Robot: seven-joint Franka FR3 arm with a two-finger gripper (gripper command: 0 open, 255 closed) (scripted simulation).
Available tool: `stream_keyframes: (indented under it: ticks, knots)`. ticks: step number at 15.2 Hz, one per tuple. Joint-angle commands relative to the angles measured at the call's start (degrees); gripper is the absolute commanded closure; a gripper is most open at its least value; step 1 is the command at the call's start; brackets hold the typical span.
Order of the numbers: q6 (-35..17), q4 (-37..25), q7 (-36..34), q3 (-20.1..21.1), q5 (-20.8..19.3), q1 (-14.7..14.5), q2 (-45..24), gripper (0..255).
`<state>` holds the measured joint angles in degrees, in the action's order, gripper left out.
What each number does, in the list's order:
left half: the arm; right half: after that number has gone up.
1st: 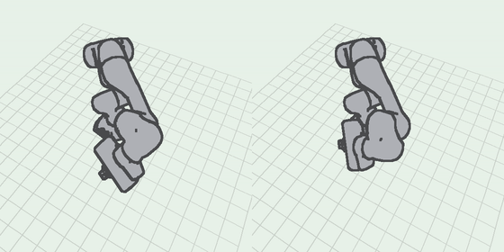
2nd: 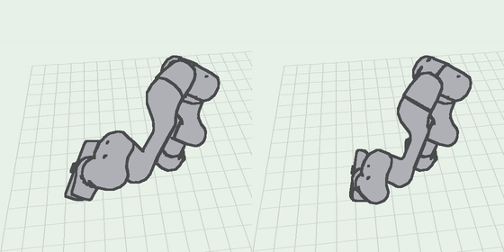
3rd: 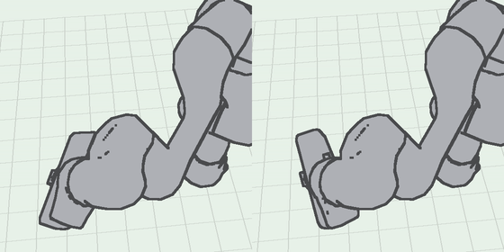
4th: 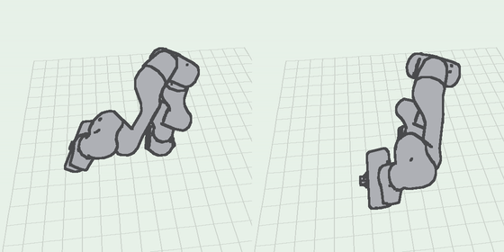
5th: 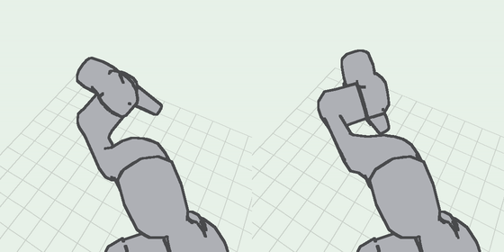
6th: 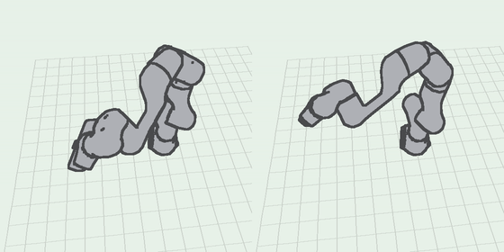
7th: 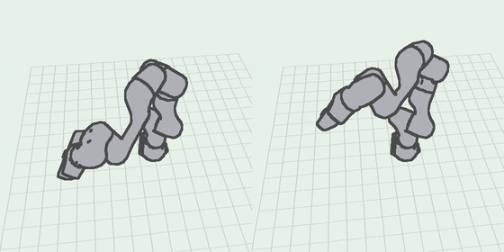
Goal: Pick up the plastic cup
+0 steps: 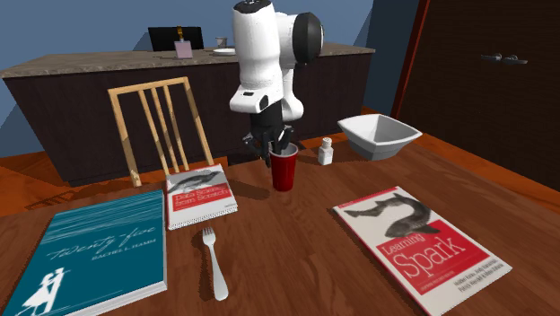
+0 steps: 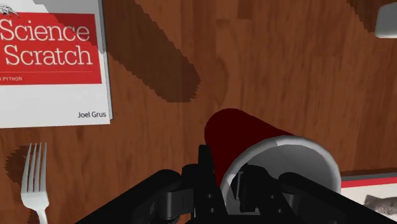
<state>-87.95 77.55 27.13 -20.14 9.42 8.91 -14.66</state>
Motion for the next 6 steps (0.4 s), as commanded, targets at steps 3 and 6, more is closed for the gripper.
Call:
stream_keyframes:
  ticks: [3, 6]
  knots:
    - [3.65, -4.48, -0.22, -0.05, 0.32, 0.41, -0.87, 255]
    - [4.73, -5.93, -0.25, -0.07, 0.47, 0.58, -1.25, 255]
